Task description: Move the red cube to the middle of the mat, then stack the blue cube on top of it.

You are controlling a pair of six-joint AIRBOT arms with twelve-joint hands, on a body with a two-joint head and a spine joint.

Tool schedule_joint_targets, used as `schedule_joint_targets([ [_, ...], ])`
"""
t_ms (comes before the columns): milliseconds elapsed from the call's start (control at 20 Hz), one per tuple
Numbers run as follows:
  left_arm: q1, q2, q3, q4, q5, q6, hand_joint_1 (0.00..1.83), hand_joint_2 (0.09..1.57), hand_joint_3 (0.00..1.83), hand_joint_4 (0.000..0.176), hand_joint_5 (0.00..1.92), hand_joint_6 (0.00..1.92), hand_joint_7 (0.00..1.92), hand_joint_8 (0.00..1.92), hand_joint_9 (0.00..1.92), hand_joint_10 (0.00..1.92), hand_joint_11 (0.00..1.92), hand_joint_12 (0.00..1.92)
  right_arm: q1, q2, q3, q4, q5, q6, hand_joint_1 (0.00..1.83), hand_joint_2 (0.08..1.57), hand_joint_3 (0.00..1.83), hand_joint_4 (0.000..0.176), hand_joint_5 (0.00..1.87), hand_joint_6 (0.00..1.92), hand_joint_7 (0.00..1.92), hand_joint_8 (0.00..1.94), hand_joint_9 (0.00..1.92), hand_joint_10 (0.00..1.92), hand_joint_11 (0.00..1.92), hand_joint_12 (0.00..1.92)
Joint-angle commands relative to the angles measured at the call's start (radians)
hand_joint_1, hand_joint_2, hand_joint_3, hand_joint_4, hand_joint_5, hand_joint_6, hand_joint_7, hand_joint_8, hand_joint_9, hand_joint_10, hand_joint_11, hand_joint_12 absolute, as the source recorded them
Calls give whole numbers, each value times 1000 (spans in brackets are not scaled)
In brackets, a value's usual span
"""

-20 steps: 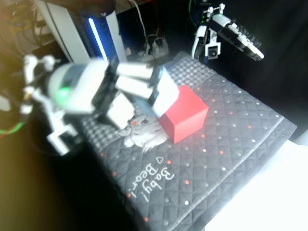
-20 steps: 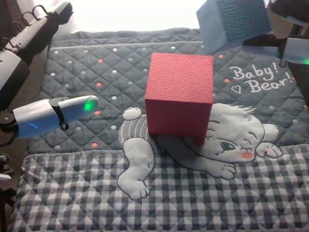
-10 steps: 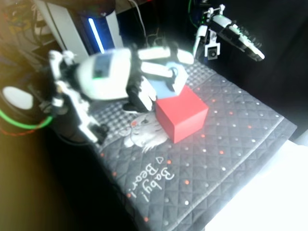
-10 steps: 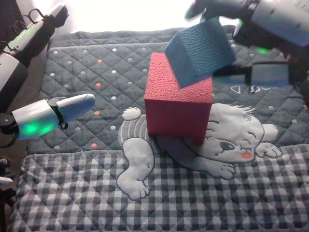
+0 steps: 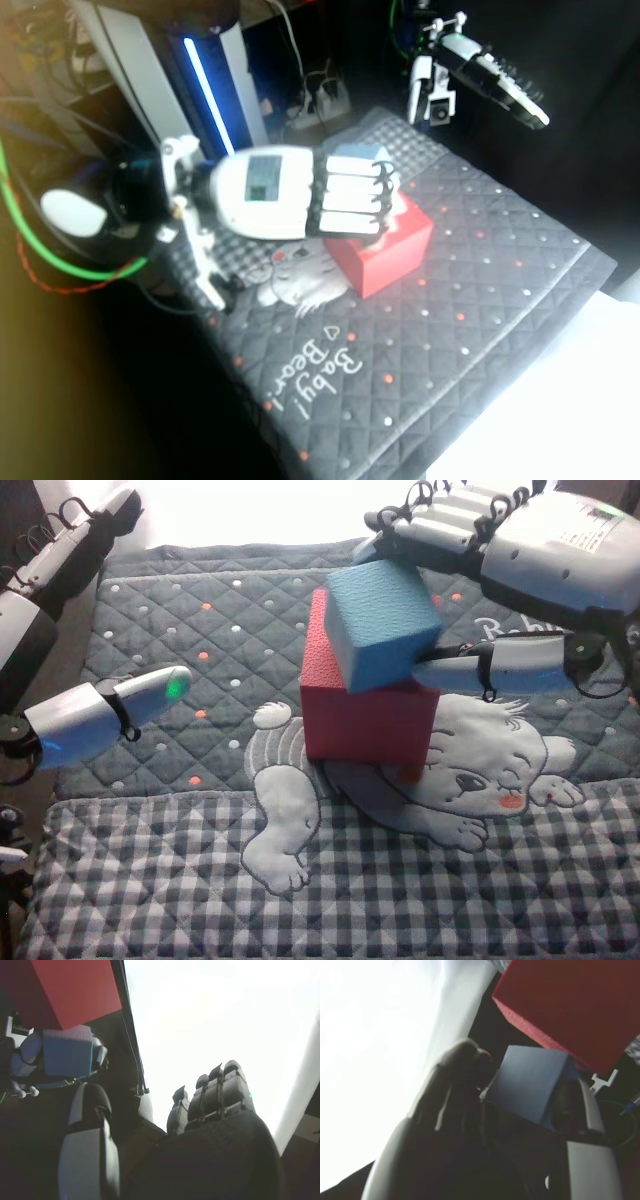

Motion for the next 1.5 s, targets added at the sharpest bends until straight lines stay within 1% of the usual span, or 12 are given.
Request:
schedule_joint_targets([
  [0, -4, -1, 2, 18, -125, -7, 682, 1080, 20, 169, 0, 0, 0, 0, 0, 0, 0, 0, 10, 11, 7, 23, 100, 3, 506, 1217, 0, 0, 66, 145, 20, 5, 0, 224, 0, 65],
  [150, -1, -1, 1, 16, -126, -7, 677, 1089, 19, 162, 0, 0, 0, 0, 0, 0, 0, 0, 10, 10, 14, 23, 89, 3, 520, 1226, 0, 0, 19, 17, 19, 3, 0, 375, 0, 521],
  [300, 1, -1, 1, 16, -126, -9, 654, 1087, 11, 176, 0, 0, 0, 0, 0, 0, 0, 0, 10, 11, 13, 27, 89, 3, 505, 1209, 0, 0, 0, 0, 0, 0, 0, 68, 0, 330],
  [350, 2, -1, 1, 16, -125, -10, 668, 1092, 11, 176, 0, 0, 0, 0, 0, 0, 0, 0, 10, 11, 6, 27, 92, 3, 512, 1158, 0, 88, 0, 0, 0, 0, 0, 13, 0, 101],
  [400, 2, 0, 1, 17, -124, -10, 672, 1092, 10, 176, 0, 0, 0, 0, 0, 0, 0, 0, 10, 14, -10, 27, 105, 3, 525, 1135, 0, 116, 0, 0, 0, 0, 0, 2, 0, 19],
  [550, 8, 1, -1, 17, -126, -11, 704, 1089, 5, 175, 0, 0, 0, 0, 0, 0, 0, 0, 10, 76, -52, 27, 114, -12, 542, 1063, 0, 25, 0, 0, 0, 0, 0, 0, 0, 0],
  [700, 18, 7, -4, 15, -133, -12, 726, 1072, 0, 176, 0, 0, 0, 0, 0, 0, 0, 0, 4, 153, -85, 31, 114, -15, 574, 1039, 0, 0, 0, 0, 0, 0, 0, 0, 0, 0],
  [1100, 51, 25, -22, 5, -190, -17, 674, 1032, 0, 176, 0, 0, 0, 0, 0, 0, 0, 0, -203, 359, -231, 255, 290, -206, 534, 1142, 24, 3, 0, 0, 0, 0, 0, 0, 0, 0],
  [1150, 55, 27, -24, 5, -198, -17, 643, 1023, 0, 176, 0, 0, 0, 0, 0, 0, 0, 0, -222, 366, -235, 272, 310, -206, 534, 1140, 20, 34, 0, 0, 0, 0, 0, 0, 0, 0],
  [1250, 69, 31, -29, -2, -220, -17, 659, 1035, 0, 131, 0, 0, 0, 0, 0, 0, 0, 0, -265, 378, -247, 315, 352, -220, 586, 1104, 1, 75, 0, 0, 0, 0, 0, 0, 0, 0],
  [1350, 88, 39, -37, -13, -250, -17, 552, 1005, 0, 134, 0, 0, 0, 0, 0, 0, 0, 0, -317, 392, -277, 384, 419, -308, 540, 1109, 2, 56, 0, 0, 0, 0, 0, 0, 0, 0],
  [1450, 103, 46, -43, -25, -279, -17, 503, 984, 0, 155, 0, 0, 0, 0, 0, 0, 0, 0, -373, 405, -309, 434, 515, -364, 550, 1102, 0, 86, 0, 0, 0, 0, 0, 0, 0, 0],
])
